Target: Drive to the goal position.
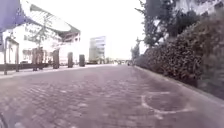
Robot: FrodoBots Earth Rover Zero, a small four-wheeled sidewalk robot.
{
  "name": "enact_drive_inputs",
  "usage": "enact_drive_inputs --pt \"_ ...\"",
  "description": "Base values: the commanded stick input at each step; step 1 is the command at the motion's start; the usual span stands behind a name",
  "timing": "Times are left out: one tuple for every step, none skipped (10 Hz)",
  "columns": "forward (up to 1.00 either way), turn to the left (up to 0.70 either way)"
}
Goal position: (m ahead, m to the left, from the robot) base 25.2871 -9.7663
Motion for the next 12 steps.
enact_drive_inputs --pt "0.70 0.00" --pt "0.70 0.00" --pt "0.70 0.00" --pt "0.70 0.00" --pt "0.70 0.00" --pt "0.70 0.00" --pt "0.70 0.00" --pt "0.70 0.00" --pt "0.70 0.00" --pt "0.70 0.00" --pt "0.70 0.00" --pt "0.70 0.00"
